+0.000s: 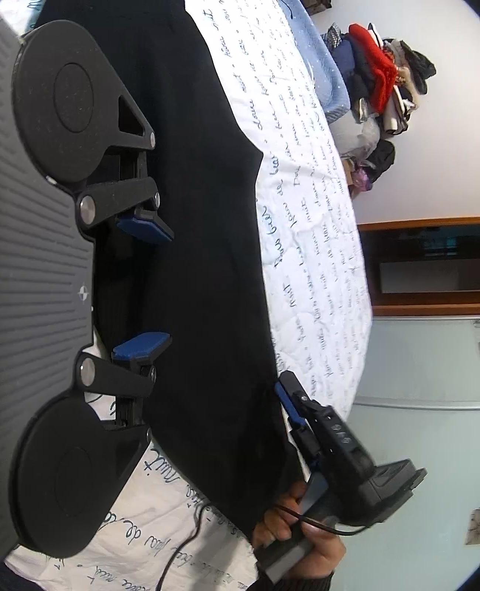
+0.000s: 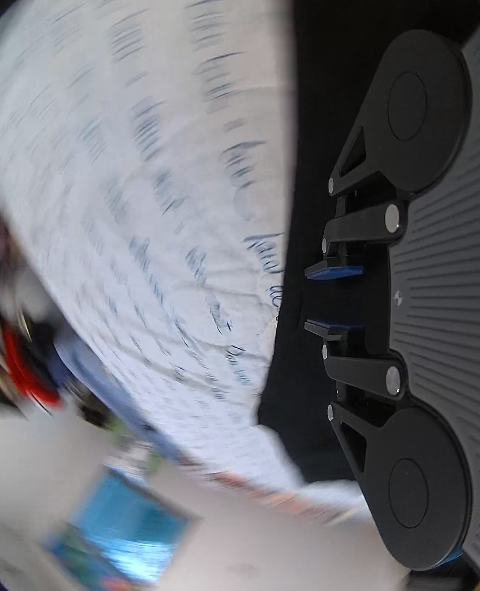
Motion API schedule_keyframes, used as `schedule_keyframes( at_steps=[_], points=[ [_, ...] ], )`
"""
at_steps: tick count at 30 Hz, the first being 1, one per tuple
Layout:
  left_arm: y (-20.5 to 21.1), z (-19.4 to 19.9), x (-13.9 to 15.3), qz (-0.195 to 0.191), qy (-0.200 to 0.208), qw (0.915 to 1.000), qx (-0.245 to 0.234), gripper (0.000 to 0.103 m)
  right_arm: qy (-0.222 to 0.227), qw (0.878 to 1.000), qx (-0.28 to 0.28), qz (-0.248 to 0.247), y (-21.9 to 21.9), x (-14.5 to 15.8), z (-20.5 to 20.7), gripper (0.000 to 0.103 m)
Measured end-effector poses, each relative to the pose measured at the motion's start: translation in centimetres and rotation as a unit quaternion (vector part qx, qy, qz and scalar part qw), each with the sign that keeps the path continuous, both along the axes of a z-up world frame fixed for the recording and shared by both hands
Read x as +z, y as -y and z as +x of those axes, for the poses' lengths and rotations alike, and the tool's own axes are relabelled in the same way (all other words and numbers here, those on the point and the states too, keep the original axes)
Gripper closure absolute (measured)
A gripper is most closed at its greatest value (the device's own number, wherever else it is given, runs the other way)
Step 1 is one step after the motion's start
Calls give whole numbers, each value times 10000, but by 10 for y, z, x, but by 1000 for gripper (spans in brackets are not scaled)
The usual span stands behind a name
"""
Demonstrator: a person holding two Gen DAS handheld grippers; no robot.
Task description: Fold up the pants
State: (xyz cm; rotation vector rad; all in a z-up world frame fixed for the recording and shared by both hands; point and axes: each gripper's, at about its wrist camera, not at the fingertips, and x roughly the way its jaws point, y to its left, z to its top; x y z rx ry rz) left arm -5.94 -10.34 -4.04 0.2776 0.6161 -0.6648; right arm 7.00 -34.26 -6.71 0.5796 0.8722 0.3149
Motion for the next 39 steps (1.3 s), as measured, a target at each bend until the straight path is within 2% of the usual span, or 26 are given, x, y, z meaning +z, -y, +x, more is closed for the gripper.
schedule_keyframes(
  at_steps=[2,4,8,12,14,20,23,25,27,30,36,39],
  points=[
    [-9,0,-1,-252,-96,9996,29,40,483,9923,731,-880,-18,18,-3,81],
    [-17,5,-2,-598,-313,9976,136,40,694,9776,1479,-1324,-32,28,-8,81],
    [-31,13,-6,-1076,-586,9914,457,39,684,9643,2117,-1436,-30,29,7,81],
    [-43,17,-9,-1242,-628,9886,571,39,272,9498,2830,-1305,-31,14,28,82],
    [-49,20,-14,-1313,-677,9872,608,39,241,9447,2943,-1426,-33,6,36,81],
    [-67,30,-34,-1719,-905,9757,1016,39,126,9294,3552,-997,-26,1,47,78],
    [-64,27,-37,-1674,-737,9783,977,35,-118,9270,3735,-328,-16,-3,58,77],
    [-61,25,-41,-1618,-650,9807,881,27,-335,9168,3977,162,-13,-9,64,77],
    [-57,23,-43,-1513,-563,9835,822,23,-471,9106,4089,373,-14,-17,69,77],
    [-53,24,-44,-1440,-558,9852,742,16,-575,9086,4064,777,-19,-28,82,77],
    [-54,26,-47,-1491,-608,9843,729,15,-714,8989,4116,1324,-48,-39,106,76],
    [-56,27,-47,-1543,-636,9833,729,15,-929,8873,4164,1754,-57,-44,112,73]
  ],
)
